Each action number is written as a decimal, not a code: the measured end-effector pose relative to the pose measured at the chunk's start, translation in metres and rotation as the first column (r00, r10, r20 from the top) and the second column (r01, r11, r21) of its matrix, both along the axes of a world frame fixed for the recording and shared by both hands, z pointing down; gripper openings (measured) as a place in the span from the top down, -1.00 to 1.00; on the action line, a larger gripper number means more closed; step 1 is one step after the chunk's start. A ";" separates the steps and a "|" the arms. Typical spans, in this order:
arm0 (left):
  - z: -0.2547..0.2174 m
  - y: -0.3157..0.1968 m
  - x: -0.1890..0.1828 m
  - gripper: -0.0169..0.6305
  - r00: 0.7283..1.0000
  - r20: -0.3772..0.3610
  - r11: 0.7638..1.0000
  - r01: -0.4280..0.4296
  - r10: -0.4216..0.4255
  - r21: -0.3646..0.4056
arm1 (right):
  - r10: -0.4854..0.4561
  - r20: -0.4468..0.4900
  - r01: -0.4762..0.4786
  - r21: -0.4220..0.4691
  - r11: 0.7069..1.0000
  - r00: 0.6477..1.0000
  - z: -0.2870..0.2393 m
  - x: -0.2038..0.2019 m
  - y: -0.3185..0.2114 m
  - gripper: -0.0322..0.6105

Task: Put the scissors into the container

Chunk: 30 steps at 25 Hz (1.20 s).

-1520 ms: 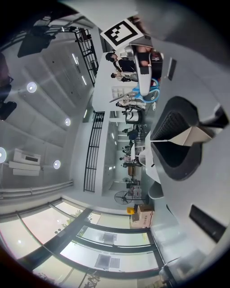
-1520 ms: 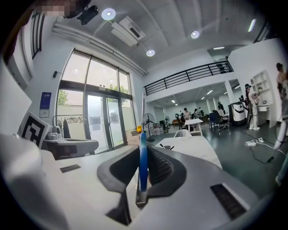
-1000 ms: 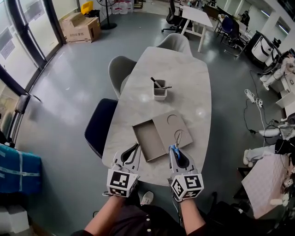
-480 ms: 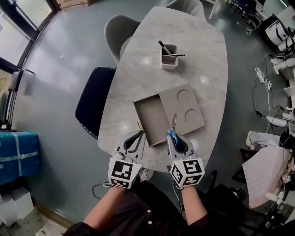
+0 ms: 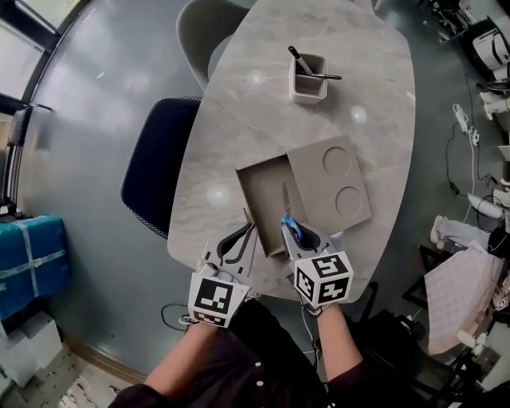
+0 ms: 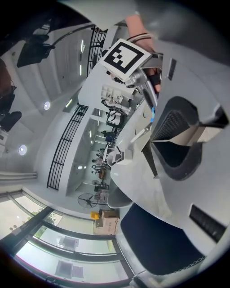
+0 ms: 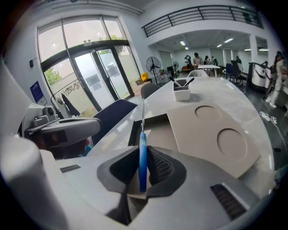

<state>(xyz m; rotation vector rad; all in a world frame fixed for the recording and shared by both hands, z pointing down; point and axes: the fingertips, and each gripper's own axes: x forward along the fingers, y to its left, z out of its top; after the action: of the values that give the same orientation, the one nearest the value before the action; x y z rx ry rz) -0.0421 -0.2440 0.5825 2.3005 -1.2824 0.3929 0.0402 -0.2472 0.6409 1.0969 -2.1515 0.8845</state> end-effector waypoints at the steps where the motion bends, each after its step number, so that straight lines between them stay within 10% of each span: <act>1: 0.004 -0.003 -0.002 0.88 1.000 -0.002 1.000 0.000 0.000 -0.006 | -0.019 -0.003 0.019 -0.031 0.999 1.000 0.007 -0.005 -0.002 0.76; 10: 0.028 -0.016 -0.010 0.88 1.000 -0.006 0.999 -0.007 0.007 -0.047 | -0.057 0.006 0.057 -0.241 0.969 0.998 0.049 -0.024 -0.004 0.76; 30: 0.038 -0.017 -0.017 0.88 1.000 -0.006 0.997 -0.007 0.006 -0.076 | -0.039 0.004 0.038 -0.318 0.947 0.999 0.068 -0.041 -0.010 0.75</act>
<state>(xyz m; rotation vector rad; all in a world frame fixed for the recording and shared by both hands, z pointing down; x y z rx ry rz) -0.0588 -0.2615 0.6205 2.2418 -1.2362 0.4290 -0.0010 -0.2567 0.7094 0.8889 -1.9335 1.1636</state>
